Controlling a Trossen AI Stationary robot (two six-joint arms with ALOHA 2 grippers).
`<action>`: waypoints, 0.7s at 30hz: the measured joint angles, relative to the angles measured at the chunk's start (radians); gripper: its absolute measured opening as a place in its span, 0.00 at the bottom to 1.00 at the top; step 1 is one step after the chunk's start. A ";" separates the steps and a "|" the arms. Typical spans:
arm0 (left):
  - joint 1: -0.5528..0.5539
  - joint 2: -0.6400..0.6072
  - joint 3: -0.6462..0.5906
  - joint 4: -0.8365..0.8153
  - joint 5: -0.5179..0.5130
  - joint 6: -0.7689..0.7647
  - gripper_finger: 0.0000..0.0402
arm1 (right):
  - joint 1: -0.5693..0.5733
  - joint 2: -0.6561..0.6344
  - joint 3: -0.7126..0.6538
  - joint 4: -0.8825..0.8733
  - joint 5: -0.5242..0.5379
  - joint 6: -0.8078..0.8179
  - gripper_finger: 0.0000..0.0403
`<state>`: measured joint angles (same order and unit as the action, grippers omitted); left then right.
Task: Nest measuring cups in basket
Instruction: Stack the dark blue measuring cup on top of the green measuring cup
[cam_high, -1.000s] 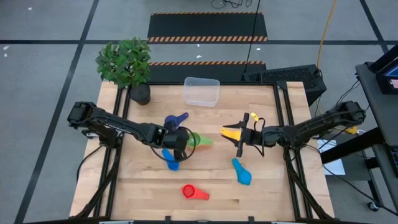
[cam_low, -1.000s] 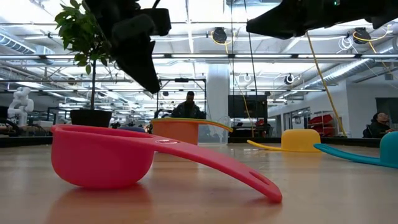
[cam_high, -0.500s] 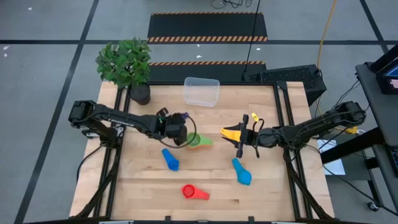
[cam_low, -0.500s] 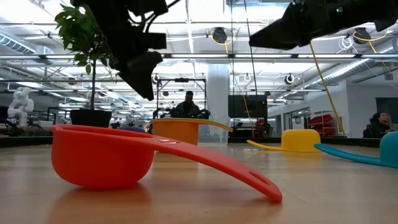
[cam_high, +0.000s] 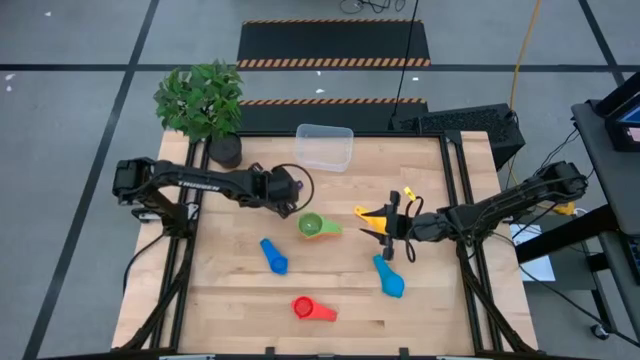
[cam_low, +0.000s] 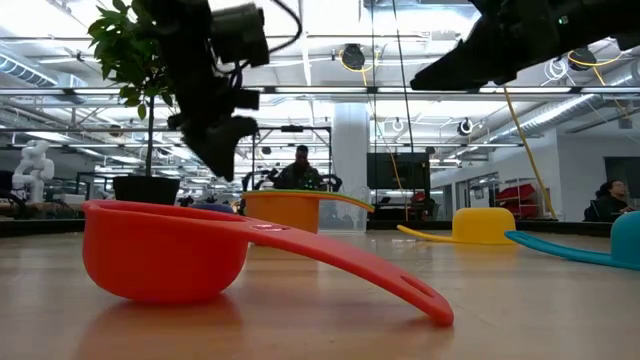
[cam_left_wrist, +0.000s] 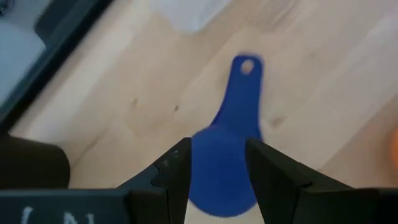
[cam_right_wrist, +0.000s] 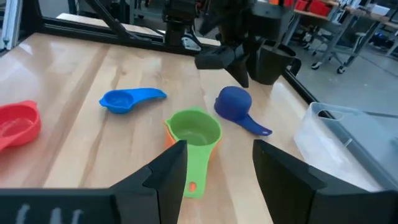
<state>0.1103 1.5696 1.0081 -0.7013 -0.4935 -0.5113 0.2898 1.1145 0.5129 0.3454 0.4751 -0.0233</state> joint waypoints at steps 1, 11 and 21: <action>0.012 0.000 -0.009 0.000 0.019 0.001 0.38 | 0.002 0.000 0.000 0.000 0.000 0.008 0.44; 0.059 0.000 -0.058 0.027 0.051 0.041 0.65 | 0.033 0.000 0.000 0.000 0.000 0.016 0.44; 0.085 0.000 -0.058 0.154 0.008 0.082 0.76 | 0.033 0.000 0.000 0.000 0.000 0.013 0.44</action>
<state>0.1957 1.5696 0.9504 -0.5471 -0.4860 -0.4294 0.3225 1.1145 0.5129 0.3456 0.4751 -0.0105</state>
